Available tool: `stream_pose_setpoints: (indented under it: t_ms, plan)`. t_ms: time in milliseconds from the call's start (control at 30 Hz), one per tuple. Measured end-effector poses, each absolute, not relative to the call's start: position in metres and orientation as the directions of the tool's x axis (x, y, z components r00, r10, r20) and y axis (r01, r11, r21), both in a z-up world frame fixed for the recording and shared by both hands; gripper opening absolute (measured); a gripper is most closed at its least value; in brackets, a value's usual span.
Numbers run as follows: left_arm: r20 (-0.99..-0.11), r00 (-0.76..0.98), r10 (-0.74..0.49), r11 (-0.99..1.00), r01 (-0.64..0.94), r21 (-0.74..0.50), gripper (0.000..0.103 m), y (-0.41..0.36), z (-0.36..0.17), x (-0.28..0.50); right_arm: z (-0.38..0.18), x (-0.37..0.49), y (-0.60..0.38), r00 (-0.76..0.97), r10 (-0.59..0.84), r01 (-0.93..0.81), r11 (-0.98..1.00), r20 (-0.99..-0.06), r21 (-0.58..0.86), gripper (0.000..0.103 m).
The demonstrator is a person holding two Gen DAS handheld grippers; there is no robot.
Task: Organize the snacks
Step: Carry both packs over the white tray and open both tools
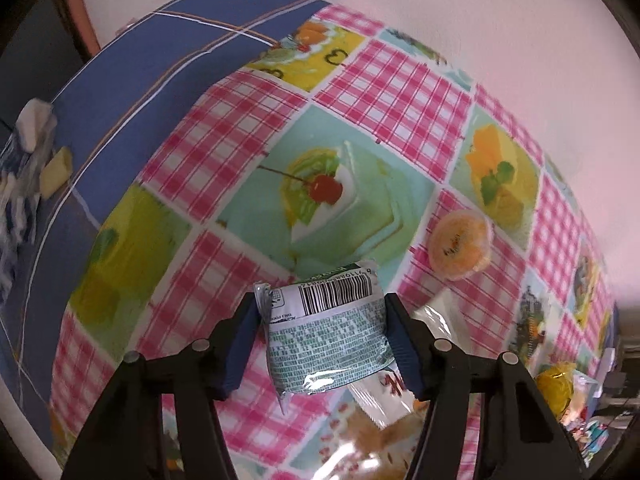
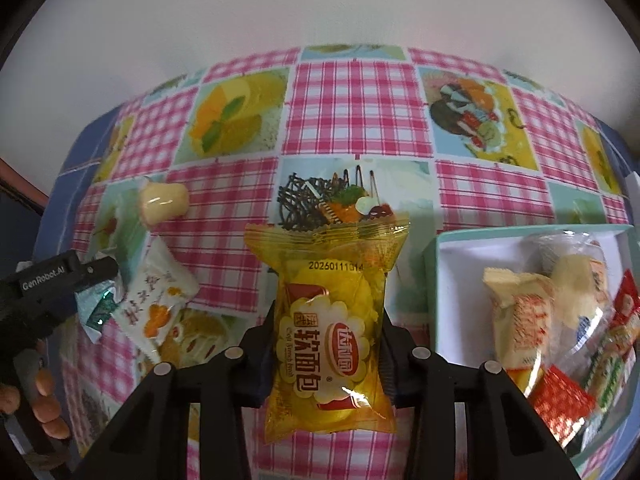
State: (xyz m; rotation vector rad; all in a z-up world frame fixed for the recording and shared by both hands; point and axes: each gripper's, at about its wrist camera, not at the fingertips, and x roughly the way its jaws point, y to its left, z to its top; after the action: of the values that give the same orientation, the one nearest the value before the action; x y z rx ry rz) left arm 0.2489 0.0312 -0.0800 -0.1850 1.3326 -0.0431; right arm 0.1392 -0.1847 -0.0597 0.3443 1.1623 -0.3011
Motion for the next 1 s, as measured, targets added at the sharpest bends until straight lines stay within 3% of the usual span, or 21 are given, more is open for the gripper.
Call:
stream_pose_setpoints:
  t_ms: [600,1000]
  plan:
    - [-0.898,0.331,-0.291,0.95,-0.009,-0.311,0.063,-0.036,0.002,0.159,-0.012,0.055,-0.216,0.446,-0.078,0.512,0.839,-0.892,0.182,0.043]
    - [-0.893,0.268,-0.361,0.928,0.194,-0.317,0.063,-0.137,-0.008,0.125,-0.009,-0.008,-0.321,0.424,-0.171,0.716,0.665,-0.889,0.213,0.043]
